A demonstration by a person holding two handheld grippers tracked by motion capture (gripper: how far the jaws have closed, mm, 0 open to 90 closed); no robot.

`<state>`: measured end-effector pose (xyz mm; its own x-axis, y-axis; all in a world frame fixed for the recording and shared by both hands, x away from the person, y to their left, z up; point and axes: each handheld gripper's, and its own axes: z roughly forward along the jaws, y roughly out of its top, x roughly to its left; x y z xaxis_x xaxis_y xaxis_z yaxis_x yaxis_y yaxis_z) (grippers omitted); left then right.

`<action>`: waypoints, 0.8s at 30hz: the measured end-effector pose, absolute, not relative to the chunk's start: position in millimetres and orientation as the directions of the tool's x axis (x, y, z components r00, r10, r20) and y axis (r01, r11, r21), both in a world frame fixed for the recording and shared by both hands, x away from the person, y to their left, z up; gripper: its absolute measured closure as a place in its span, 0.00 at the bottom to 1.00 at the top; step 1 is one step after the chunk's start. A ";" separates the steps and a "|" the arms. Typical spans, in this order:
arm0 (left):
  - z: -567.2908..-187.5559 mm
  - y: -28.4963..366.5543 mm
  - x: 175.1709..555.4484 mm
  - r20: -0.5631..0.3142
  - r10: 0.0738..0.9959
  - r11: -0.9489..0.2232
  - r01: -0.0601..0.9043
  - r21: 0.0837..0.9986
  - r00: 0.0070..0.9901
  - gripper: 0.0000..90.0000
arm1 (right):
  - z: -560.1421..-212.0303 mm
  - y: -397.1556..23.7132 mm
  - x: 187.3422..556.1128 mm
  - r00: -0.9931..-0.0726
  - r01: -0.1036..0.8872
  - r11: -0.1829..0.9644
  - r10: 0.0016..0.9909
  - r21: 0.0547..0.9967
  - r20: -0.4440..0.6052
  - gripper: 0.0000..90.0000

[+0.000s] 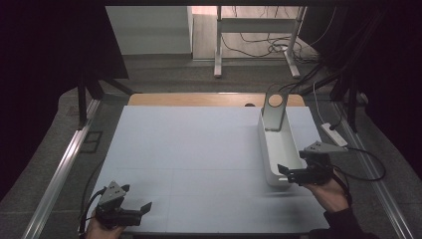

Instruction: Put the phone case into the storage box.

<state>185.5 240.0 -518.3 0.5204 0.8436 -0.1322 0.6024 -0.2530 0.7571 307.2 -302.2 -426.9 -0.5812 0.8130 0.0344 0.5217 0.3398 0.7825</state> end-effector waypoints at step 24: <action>-518.5 240.2 186.0 -0.135 0.844 -0.251 0.606 0.755 0.518 0.00 | -435.2 -325.1 272.1 -0.533 0.544 0.297 0.845 0.785 0.049 0.04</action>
<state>186.0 240.2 -518.5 0.5183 0.8445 -0.1350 0.6056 -0.2510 0.7551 272.1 -325.1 -435.2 -0.5332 0.8445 0.0495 0.5436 0.2973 0.7849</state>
